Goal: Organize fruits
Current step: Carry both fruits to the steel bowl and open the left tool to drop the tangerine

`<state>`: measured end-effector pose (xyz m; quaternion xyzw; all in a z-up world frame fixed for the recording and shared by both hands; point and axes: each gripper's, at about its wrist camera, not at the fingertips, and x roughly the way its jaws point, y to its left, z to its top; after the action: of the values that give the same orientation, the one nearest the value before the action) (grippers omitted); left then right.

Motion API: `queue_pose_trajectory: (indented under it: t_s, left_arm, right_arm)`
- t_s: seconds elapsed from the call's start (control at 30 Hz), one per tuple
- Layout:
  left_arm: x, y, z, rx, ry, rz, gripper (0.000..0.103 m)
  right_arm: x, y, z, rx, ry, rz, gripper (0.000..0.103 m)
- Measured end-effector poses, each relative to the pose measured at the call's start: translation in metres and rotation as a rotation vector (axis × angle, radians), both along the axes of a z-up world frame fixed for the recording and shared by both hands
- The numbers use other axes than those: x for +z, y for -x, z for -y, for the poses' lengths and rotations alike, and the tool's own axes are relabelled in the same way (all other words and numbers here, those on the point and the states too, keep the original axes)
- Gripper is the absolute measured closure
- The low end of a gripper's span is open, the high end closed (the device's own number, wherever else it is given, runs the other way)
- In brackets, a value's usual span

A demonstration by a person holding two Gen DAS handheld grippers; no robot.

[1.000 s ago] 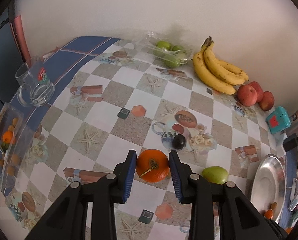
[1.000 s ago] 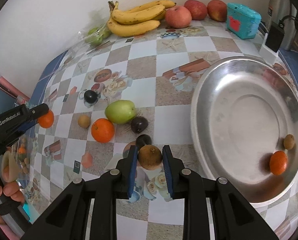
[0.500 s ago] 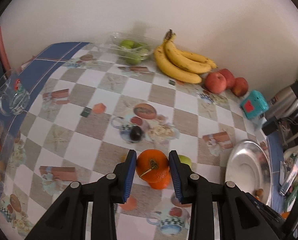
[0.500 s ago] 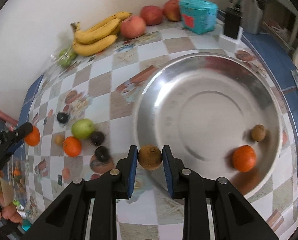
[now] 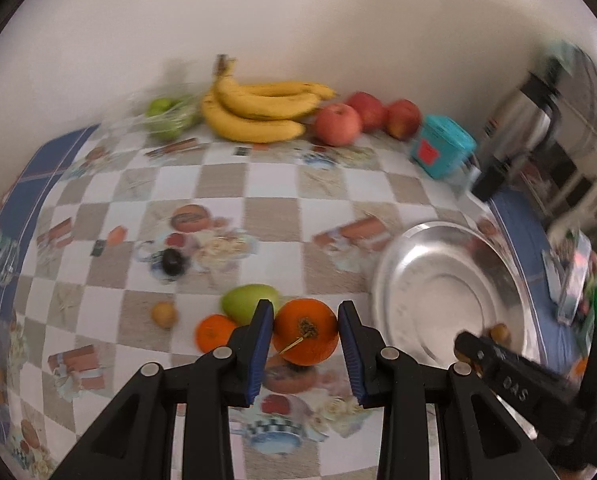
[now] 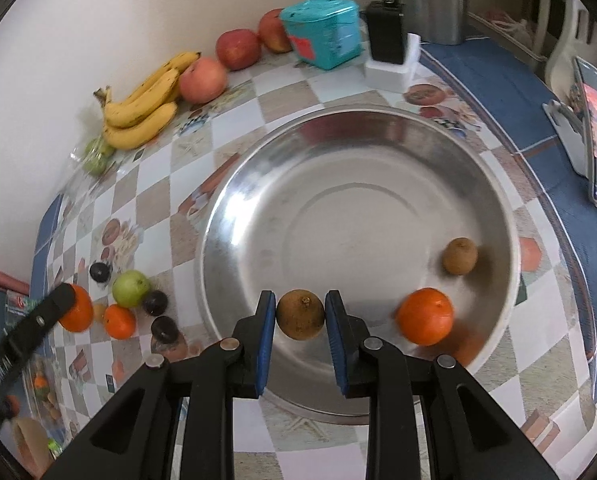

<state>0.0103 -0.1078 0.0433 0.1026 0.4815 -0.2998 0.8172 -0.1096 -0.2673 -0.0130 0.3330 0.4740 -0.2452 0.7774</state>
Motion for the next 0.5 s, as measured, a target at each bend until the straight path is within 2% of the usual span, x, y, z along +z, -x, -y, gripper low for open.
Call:
queue_pose_trajectory:
  t_s: [0.5]
  left_arm:
    - [-0.015,0.055,0.055,-0.219,-0.023,0.002,0.067]
  right_arm:
    - [0.005,0.021,0.019,-0.083,-0.002,0.009,0.076]
